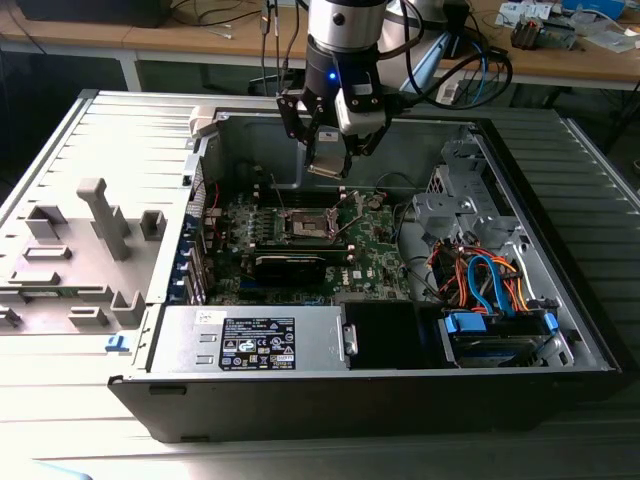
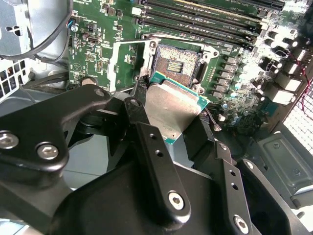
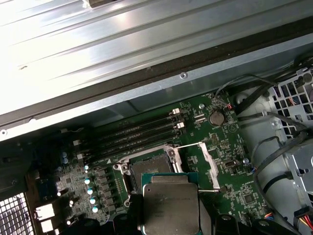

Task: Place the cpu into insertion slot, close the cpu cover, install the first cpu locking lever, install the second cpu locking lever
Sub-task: 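Place the cpu into insertion slot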

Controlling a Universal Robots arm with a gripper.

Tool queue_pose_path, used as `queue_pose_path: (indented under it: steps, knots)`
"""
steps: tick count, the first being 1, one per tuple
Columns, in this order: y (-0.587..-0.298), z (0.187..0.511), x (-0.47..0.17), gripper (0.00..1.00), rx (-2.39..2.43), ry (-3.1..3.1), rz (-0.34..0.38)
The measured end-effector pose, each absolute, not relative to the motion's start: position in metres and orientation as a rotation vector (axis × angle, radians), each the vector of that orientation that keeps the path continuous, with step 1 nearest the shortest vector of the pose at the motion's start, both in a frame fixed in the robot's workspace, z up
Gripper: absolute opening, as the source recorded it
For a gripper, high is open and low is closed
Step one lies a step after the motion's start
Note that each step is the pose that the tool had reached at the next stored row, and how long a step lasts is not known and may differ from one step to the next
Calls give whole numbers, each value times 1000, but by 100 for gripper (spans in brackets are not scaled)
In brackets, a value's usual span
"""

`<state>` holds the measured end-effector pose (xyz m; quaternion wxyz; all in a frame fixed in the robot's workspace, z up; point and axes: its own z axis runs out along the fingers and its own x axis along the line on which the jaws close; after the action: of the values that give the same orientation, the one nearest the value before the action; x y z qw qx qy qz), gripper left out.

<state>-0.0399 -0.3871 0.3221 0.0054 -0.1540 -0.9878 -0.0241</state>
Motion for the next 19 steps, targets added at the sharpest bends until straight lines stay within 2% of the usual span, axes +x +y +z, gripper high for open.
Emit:
queue_pose_path:
  steps: [19]
  knots:
    - [-387,322,-40,55,-523,-3087,-76]
